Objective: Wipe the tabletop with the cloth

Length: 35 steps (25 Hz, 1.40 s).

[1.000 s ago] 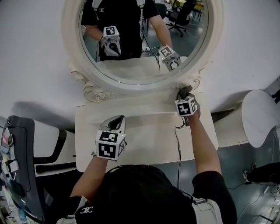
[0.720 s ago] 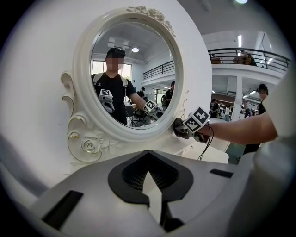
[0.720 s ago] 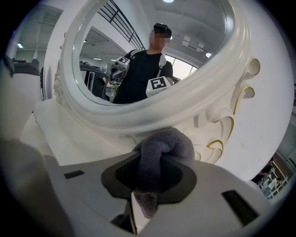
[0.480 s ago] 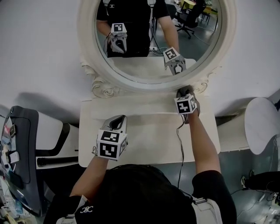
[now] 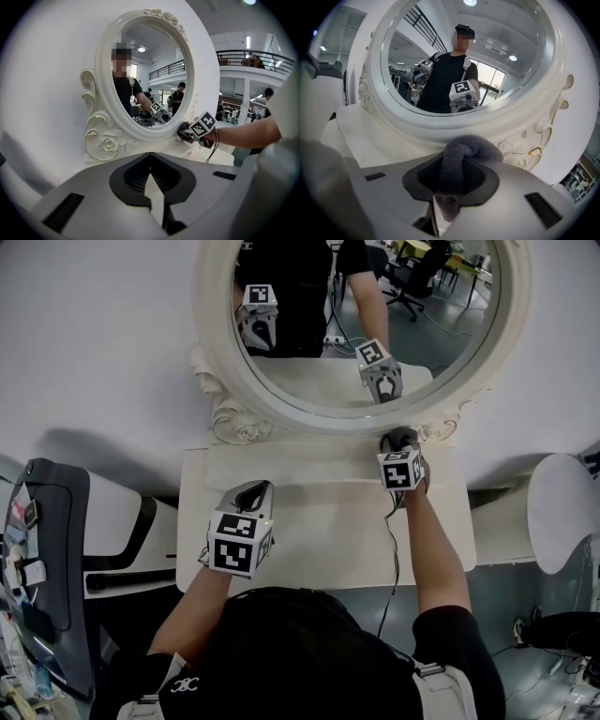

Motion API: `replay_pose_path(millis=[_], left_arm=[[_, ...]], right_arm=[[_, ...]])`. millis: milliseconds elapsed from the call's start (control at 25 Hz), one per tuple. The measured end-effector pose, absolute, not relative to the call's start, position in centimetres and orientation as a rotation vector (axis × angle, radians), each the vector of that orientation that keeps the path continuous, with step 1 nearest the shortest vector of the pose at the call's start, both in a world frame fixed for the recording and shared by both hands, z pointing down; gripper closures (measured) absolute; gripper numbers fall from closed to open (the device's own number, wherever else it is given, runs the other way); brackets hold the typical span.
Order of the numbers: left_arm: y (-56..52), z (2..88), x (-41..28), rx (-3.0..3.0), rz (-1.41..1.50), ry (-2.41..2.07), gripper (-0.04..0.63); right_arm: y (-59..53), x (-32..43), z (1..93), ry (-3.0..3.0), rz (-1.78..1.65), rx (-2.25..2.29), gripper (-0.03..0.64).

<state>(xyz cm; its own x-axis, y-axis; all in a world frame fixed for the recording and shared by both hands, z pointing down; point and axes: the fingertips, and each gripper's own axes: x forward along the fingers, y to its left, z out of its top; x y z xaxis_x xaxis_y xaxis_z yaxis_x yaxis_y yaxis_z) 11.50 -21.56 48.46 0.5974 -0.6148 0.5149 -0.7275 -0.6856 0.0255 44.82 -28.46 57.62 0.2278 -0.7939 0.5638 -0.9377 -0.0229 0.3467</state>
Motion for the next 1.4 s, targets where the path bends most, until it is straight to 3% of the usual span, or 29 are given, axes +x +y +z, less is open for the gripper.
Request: replay_pose_path(millis=[1400], left_arm=[[-22.2,48.1,-1.7,2.432,0.59,-1.343,0.589]], right_arm=[[-33.2,23.2,59.3,-1.845,0.204,1.445,0.535]])
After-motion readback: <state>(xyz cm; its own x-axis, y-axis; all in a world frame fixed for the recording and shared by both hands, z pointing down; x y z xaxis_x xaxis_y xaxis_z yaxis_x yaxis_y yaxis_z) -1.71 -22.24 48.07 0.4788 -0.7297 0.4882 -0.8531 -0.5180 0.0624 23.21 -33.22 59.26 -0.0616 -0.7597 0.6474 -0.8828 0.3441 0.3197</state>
